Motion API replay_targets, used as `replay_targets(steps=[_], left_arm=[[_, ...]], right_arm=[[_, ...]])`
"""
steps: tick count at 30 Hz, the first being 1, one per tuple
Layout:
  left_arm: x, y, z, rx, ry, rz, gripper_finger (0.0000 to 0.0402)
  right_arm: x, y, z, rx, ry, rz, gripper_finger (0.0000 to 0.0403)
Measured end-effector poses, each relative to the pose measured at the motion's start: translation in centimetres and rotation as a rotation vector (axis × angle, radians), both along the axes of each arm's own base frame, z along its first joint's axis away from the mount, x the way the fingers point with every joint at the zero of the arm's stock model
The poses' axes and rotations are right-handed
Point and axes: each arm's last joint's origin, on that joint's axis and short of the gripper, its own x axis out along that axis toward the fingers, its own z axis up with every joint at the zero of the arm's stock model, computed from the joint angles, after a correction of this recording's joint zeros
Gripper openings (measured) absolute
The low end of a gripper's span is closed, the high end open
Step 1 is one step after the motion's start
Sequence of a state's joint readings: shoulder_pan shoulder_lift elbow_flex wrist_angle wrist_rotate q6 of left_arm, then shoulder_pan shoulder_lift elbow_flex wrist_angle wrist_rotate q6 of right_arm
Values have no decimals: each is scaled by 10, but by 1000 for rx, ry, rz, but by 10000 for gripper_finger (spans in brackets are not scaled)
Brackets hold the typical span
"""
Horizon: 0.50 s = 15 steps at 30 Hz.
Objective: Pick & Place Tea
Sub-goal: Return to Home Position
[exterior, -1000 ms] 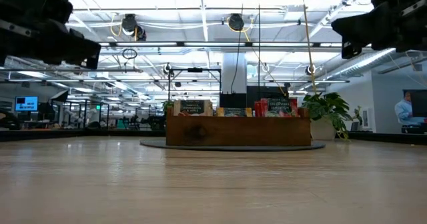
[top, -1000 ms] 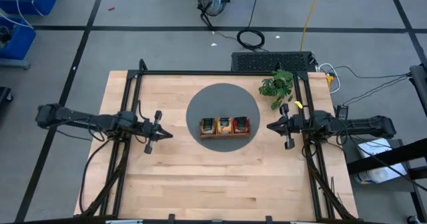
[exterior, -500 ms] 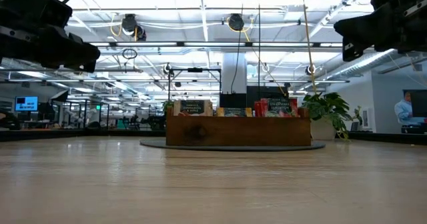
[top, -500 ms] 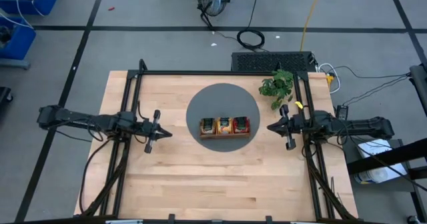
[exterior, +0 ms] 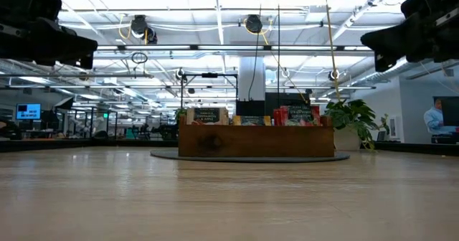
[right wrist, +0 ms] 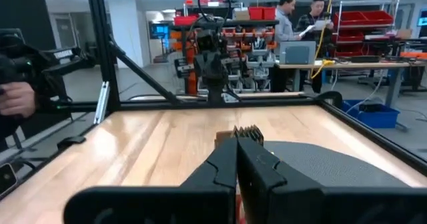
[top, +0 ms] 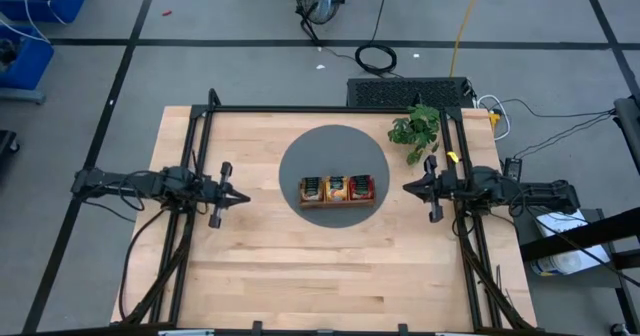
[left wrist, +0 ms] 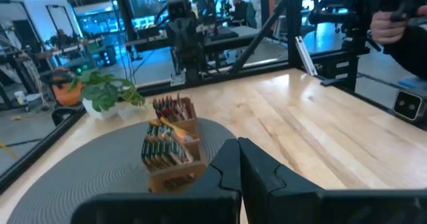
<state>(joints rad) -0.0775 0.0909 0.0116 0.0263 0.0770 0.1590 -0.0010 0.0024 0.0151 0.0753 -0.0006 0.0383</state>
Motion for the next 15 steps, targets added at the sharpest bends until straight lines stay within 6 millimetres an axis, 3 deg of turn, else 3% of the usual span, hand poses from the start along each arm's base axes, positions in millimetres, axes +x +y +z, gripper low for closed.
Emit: replay_targets(steps=[7, 15], left_arm=[[1, 0, -2, -21, 22, 15, 2], [1, 1, -2, -156, 46, 52, 35]], right_arm=[[0, 0, 1, 0, -12, 1, 0], [-1, 0, 7, 0, -77, 0, 0]])
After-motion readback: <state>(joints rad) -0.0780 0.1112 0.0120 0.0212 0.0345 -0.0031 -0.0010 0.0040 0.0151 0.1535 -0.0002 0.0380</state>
